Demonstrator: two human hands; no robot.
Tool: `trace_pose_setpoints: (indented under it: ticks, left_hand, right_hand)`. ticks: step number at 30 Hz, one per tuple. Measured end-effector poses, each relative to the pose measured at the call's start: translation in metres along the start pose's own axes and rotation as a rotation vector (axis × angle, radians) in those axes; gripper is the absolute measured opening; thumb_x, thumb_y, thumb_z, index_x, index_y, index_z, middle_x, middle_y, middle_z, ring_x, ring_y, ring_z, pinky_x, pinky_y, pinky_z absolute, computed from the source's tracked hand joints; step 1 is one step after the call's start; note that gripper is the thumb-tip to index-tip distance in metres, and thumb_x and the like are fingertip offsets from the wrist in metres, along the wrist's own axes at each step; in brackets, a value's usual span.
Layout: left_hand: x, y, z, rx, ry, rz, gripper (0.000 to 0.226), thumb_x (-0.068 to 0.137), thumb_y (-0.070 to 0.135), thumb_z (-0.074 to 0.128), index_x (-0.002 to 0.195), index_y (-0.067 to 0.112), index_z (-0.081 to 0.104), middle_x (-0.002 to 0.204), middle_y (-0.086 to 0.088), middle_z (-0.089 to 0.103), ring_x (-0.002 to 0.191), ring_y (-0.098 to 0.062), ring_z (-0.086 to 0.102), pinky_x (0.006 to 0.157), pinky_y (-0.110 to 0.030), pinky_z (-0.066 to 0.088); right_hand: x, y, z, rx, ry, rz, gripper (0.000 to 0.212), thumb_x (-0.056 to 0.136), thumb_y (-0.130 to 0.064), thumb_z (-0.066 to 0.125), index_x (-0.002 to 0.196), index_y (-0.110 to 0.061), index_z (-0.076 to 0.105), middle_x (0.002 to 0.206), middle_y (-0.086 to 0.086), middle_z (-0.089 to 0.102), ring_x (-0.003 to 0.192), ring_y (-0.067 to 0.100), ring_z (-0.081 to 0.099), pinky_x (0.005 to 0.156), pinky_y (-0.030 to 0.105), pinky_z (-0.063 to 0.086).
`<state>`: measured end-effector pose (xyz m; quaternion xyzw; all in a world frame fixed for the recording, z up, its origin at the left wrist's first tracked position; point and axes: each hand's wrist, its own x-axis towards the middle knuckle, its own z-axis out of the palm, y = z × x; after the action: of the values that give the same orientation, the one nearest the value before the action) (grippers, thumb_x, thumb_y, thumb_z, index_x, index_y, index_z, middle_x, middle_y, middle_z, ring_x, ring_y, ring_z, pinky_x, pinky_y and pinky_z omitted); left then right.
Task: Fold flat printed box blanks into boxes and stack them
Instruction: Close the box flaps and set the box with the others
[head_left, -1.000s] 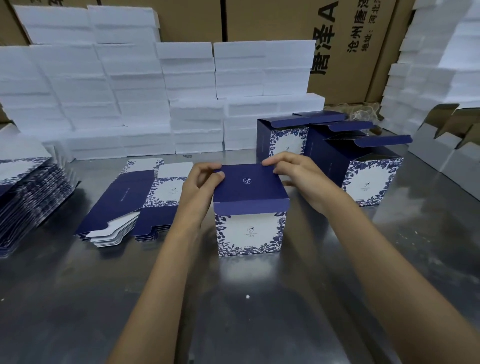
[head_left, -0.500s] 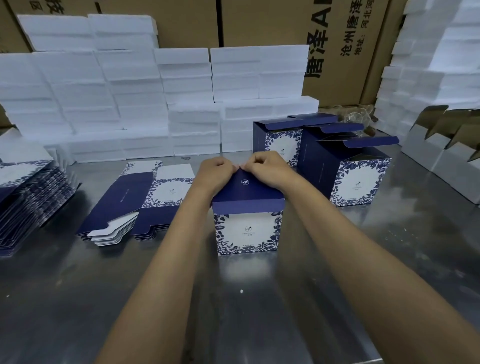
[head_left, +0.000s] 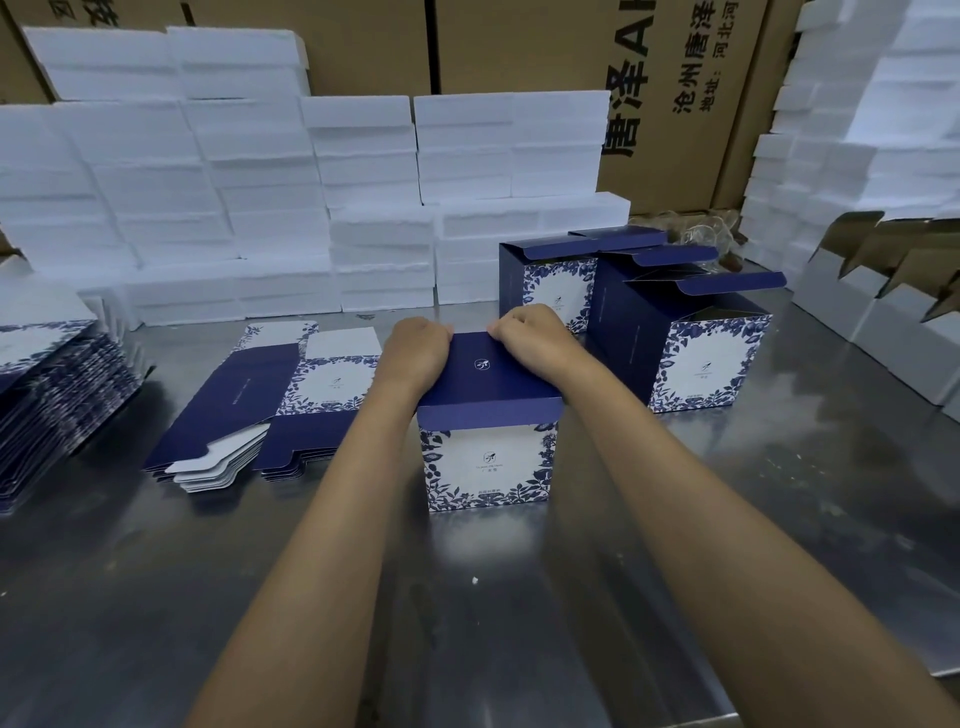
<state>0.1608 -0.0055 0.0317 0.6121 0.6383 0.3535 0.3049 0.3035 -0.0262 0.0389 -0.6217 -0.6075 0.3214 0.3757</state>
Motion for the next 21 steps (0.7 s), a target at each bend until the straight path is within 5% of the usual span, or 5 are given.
trace_pose_setpoints:
  ticks: [8,13,16,19,21]
  left_hand:
    - [0.005,-0.006,0.002,0.171,0.028,0.016,0.032,0.098,0.004,0.033,0.066,0.010,0.034,0.074,-0.005,0.041,0.078,-0.028,0.037,0.055,-0.033,0.024]
    - [0.006,0.000,0.006,0.164,0.056,-0.016,0.017,0.094,0.005,0.034,0.082,0.005,0.045,0.092,-0.011,0.049,0.087,-0.031,0.045,0.074,-0.031,0.032]
    - [0.009,0.005,0.007,0.189,0.107,-0.018,0.018,0.096,0.011,0.037,0.102,0.003,0.051,0.104,-0.013,0.054,0.092,-0.032,0.048,0.077,-0.033,0.033]
    - [0.009,0.007,0.007,0.151,0.215,0.048,0.025,0.099,0.019,0.039,0.113,0.006,0.055,0.114,-0.010,0.061,0.097,-0.027,0.051,0.076,-0.031,0.033]
    - [0.001,0.008,0.005,0.024,0.294,0.182,0.020,0.100,0.021,0.046,0.105,0.008,0.059,0.113,-0.004,0.064,0.099,-0.020,0.054,0.077,-0.027,0.035]
  right_hand:
    - [0.006,0.007,0.001,-0.047,0.082,0.012,0.044,0.096,-0.009,0.049,0.059,-0.019,0.027,0.063,0.001,0.035,0.061,0.018,0.032,0.067,0.031,0.029]
    - [-0.012,0.007,-0.009,-0.075,0.143,-0.225,0.010,0.096,-0.015,0.061,0.088,-0.015,0.068,0.112,0.006,0.064,0.113,0.022,0.054,0.102,0.035,0.042]
    - [-0.036,0.015,-0.020,0.055,-0.047,-0.324,0.003,0.089,-0.016,0.075,0.087,-0.014,0.075,0.111,0.004,0.068,0.109,0.015,0.062,0.100,0.025,0.045]
    - [-0.055,0.031,-0.022,0.093,-0.125,-0.358,0.021,0.083,-0.018,0.083,0.102,-0.014,0.076,0.121,-0.003,0.064,0.116,0.001,0.058,0.102,0.010,0.037]
    - [-0.058,0.039,-0.019,0.141,-0.097,-0.370,0.028,0.082,-0.014,0.083,0.109,-0.012,0.075,0.131,-0.003,0.062,0.126,-0.001,0.052,0.111,0.015,0.034]
